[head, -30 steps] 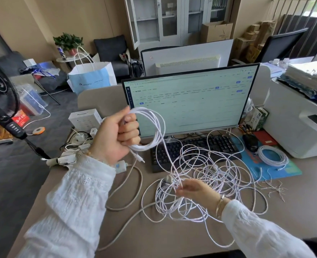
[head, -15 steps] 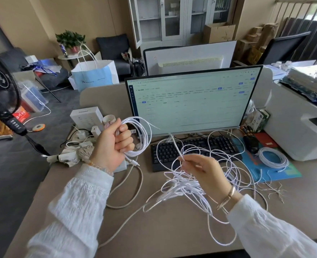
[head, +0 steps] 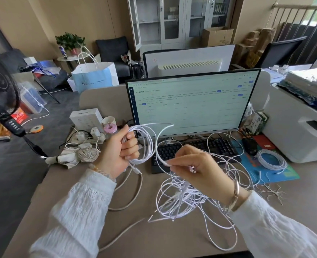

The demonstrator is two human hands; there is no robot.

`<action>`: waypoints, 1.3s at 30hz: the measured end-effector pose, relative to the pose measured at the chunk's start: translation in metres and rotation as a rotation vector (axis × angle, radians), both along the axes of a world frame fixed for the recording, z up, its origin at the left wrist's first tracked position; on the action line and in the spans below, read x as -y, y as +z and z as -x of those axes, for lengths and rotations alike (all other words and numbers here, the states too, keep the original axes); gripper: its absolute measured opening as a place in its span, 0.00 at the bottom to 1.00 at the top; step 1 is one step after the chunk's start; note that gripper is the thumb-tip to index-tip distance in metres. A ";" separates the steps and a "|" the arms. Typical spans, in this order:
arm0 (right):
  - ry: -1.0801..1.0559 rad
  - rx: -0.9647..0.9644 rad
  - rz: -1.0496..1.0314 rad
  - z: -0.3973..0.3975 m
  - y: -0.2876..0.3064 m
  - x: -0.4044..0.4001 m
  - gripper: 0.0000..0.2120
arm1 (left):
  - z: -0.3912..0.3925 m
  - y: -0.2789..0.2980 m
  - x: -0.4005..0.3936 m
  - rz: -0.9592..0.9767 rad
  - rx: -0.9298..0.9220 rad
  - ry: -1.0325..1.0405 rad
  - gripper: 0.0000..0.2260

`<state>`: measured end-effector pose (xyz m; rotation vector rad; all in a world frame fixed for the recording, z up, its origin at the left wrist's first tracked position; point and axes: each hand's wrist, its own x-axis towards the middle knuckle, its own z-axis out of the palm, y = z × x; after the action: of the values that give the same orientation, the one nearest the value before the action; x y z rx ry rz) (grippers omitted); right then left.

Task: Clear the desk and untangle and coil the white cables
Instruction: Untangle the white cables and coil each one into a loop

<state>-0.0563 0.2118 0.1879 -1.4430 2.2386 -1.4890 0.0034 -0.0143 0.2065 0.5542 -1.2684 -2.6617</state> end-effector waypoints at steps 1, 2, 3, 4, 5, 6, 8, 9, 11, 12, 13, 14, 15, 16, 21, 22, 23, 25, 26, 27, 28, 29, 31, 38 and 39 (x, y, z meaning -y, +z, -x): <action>0.030 -0.031 -0.022 -0.002 -0.002 0.002 0.11 | 0.000 -0.001 -0.002 -0.003 0.006 -0.012 0.19; 0.054 -0.061 -0.039 -0.004 -0.005 0.005 0.10 | -0.001 -0.002 -0.005 -0.007 0.008 -0.024 0.19; 0.071 -0.085 -0.050 -0.006 -0.008 0.008 0.10 | -0.001 -0.003 -0.008 -0.014 0.009 -0.036 0.18; 0.079 -0.107 -0.057 -0.007 -0.012 0.012 0.09 | -0.001 -0.003 -0.010 -0.023 0.009 -0.049 0.18; 0.074 -0.126 -0.062 -0.008 -0.016 0.015 0.09 | -0.001 -0.003 -0.012 -0.031 0.007 -0.064 0.18; 0.063 -0.142 -0.066 -0.008 -0.020 0.018 0.09 | -0.001 -0.003 -0.014 -0.035 0.004 -0.081 0.18; 0.040 -0.173 -0.058 -0.009 -0.027 0.022 0.10 | -0.001 -0.005 -0.019 -0.004 0.005 -0.120 0.17; 0.023 -0.193 -0.039 -0.010 -0.028 0.023 0.10 | -0.002 -0.007 -0.021 0.032 0.016 -0.139 0.17; -0.036 -0.243 0.023 -0.010 -0.029 0.024 0.10 | -0.002 -0.012 -0.025 0.154 0.067 -0.165 0.18; -0.071 -0.266 0.052 -0.010 -0.028 0.024 0.10 | -0.003 -0.015 -0.027 0.234 0.096 -0.180 0.18; -0.103 -0.286 0.074 -0.008 -0.028 0.024 0.10 | -0.005 -0.017 -0.029 0.304 0.122 -0.205 0.18; -0.130 -0.308 0.092 -0.007 -0.027 0.024 0.09 | -0.006 -0.019 -0.031 0.342 0.150 -0.243 0.19; -0.147 -0.336 0.104 -0.006 -0.027 0.024 0.08 | -0.008 -0.020 -0.033 0.343 0.183 -0.296 0.19; -0.159 -0.368 0.110 -0.005 -0.028 0.025 0.08 | -0.009 -0.021 -0.035 0.312 0.218 -0.364 0.20; -0.185 -0.491 0.143 -0.004 -0.032 0.026 0.09 | -0.011 -0.018 -0.038 0.061 0.276 -0.570 0.19; -0.192 -0.482 0.154 -0.005 -0.034 0.026 0.08 | -0.011 -0.017 -0.039 0.071 0.273 -0.565 0.17; -0.208 -0.449 0.161 -0.006 -0.036 0.025 0.08 | -0.011 -0.016 -0.039 0.098 0.265 -0.550 0.16; -0.268 -0.317 0.160 -0.008 -0.042 0.023 0.11 | -0.011 -0.016 -0.038 0.159 0.217 -0.495 0.14; -0.307 -0.231 0.145 -0.009 -0.047 0.022 0.11 | -0.011 -0.016 -0.037 0.181 0.186 -0.468 0.15; -0.324 -0.138 0.126 -0.010 -0.052 0.020 0.10 | -0.012 -0.015 -0.035 0.195 0.161 -0.444 0.15; -0.316 -0.045 0.097 -0.009 -0.057 0.018 0.07 | -0.012 -0.015 -0.034 0.209 0.146 -0.424 0.15; -0.288 0.045 0.055 -0.009 -0.062 0.016 0.04 | -0.013 -0.014 -0.032 0.230 0.140 -0.410 0.15; -0.239 0.178 -0.033 -0.006 -0.067 0.014 0.02 | -0.014 -0.016 -0.030 0.305 0.140 -0.406 0.15; -0.218 0.437 0.022 0.011 -0.060 0.003 0.03 | -0.016 -0.024 -0.035 0.496 0.158 -0.540 0.15; -0.165 0.536 0.017 0.014 -0.057 0.000 0.04 | -0.016 -0.024 -0.035 0.509 0.151 -0.532 0.13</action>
<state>-0.0703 0.2117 0.1306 -0.7451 2.0380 -1.6921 0.0190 0.0210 0.1820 0.3818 -2.3159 -2.5178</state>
